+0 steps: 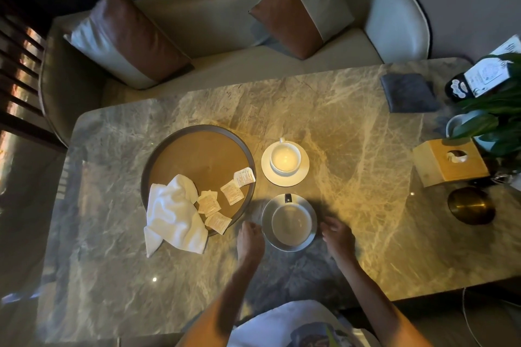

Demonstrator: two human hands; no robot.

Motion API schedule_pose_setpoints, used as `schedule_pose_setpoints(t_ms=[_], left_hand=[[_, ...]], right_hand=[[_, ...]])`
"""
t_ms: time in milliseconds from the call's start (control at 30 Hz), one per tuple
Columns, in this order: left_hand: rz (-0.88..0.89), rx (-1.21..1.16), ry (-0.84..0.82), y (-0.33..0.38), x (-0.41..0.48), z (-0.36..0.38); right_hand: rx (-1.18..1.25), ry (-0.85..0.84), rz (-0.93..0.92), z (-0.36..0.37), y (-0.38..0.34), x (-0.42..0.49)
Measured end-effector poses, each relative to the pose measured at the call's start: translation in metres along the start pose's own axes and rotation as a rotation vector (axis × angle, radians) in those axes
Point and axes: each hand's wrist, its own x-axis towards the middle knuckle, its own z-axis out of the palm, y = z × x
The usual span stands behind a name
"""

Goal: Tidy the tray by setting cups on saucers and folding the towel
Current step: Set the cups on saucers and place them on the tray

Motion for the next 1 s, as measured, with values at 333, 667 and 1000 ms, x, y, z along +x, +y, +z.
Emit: schedule_pose_setpoints(t_ms=[333, 667, 1000], left_hand=[[-0.137, -0.230, -0.141, 0.006, 0.017, 0.007], [-0.116, -0.301, -0.077, 0.000, 0.015, -0.017], [-0.107, -0.496, 0.012, -0.021, 0.045, -0.118]], right_hand=[[0.210, -0.135, 0.133, 0.011, -0.013, 0.012], [0.177, -0.207, 0.065, 0.010, -0.025, 0.006], [0.165, -0.313, -0.061, 0.087, -0.106, -0.016]])
